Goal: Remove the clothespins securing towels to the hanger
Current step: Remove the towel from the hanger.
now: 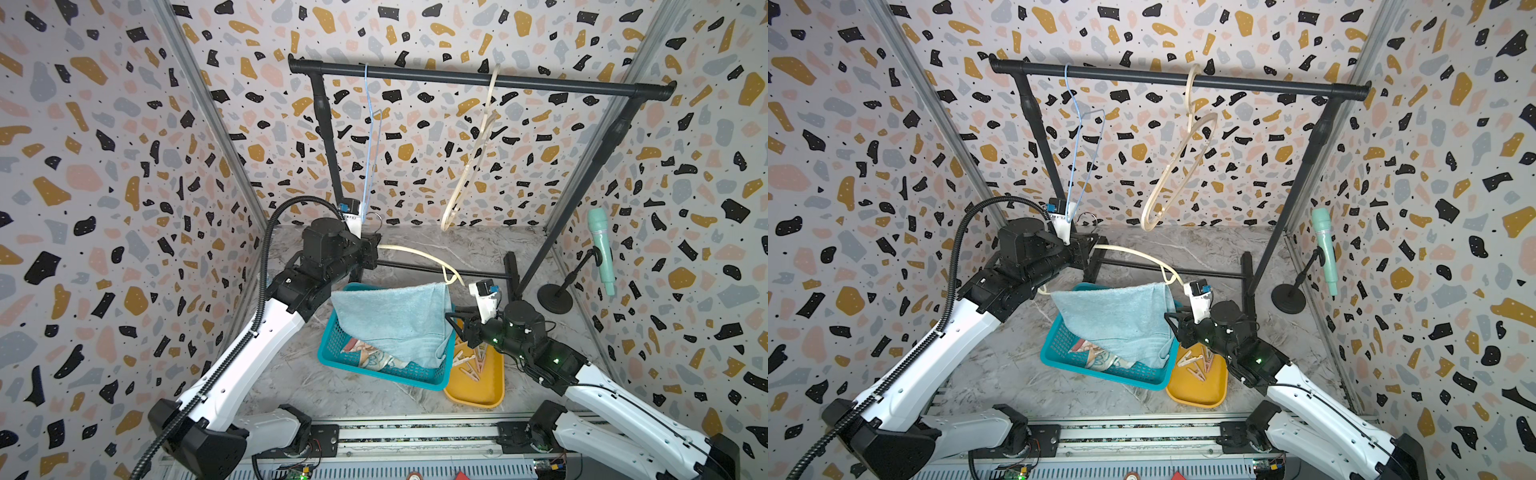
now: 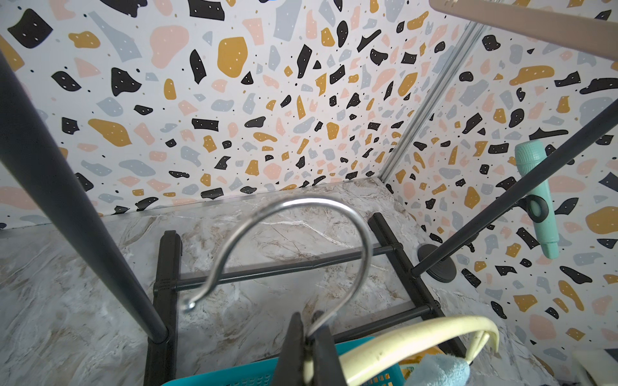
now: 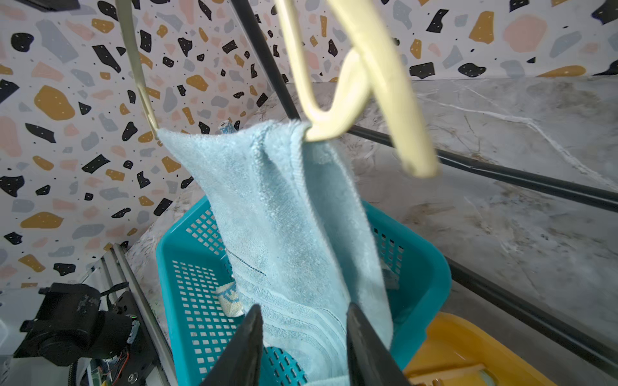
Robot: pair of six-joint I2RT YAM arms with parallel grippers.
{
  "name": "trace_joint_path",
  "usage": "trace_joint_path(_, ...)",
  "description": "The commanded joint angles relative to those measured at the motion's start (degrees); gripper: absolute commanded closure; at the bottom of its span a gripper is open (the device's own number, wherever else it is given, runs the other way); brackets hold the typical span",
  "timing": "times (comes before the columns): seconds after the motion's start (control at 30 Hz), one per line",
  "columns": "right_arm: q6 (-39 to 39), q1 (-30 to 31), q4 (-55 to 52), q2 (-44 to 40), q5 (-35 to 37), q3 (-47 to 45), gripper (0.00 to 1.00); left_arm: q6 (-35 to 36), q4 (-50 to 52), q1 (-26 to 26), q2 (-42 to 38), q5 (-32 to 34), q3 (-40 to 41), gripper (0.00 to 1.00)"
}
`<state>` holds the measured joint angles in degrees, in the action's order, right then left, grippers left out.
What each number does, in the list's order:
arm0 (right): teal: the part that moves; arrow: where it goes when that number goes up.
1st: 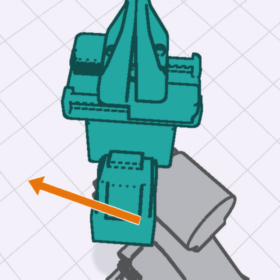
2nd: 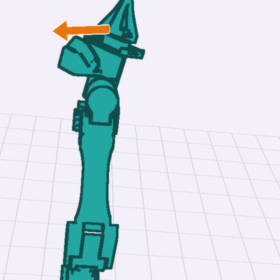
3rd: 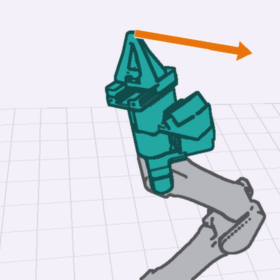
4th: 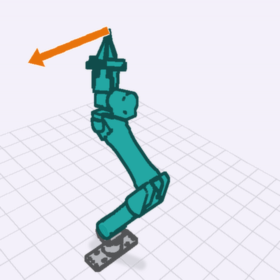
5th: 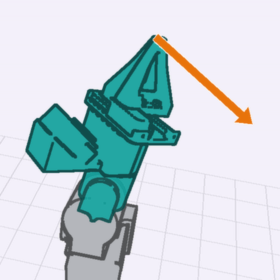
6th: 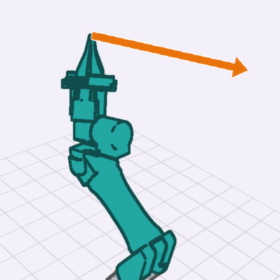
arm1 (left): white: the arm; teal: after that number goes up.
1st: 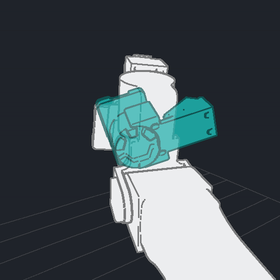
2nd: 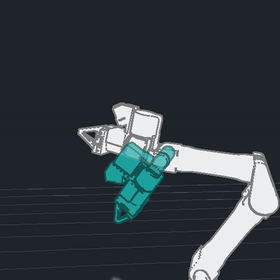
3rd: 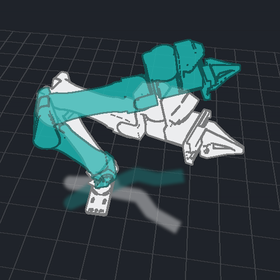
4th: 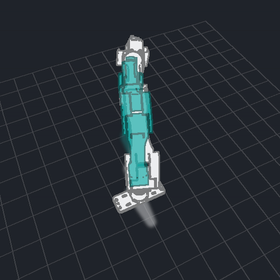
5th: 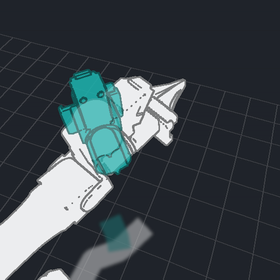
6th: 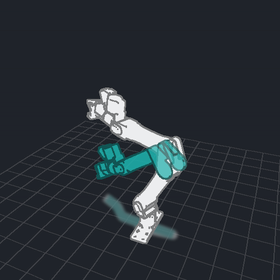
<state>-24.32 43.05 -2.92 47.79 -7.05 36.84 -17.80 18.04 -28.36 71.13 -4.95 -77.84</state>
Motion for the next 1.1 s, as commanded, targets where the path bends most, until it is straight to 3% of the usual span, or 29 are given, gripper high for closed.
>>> trace_joint_path(0.0,1.3,0.7,3.2,1.2,-0.1,2.2,0.59,-0.5,-2.8,-0.2,-0.7,0.4,-2.5,1.0)
trace_joint_path(0.57,3.1,0.7,10.9,6.7,3.6,2.4,0.6,-0.7,-2.7,-0.2,-1.2,-0.2,-2.8,1.0)
trace_joint_path(1.07,2.4,0.7,16.7,11.7,-0.6,3.6,0.63,-0.8,-3.0,-0.2,-1.2,-0.3,-2.8,1.0)
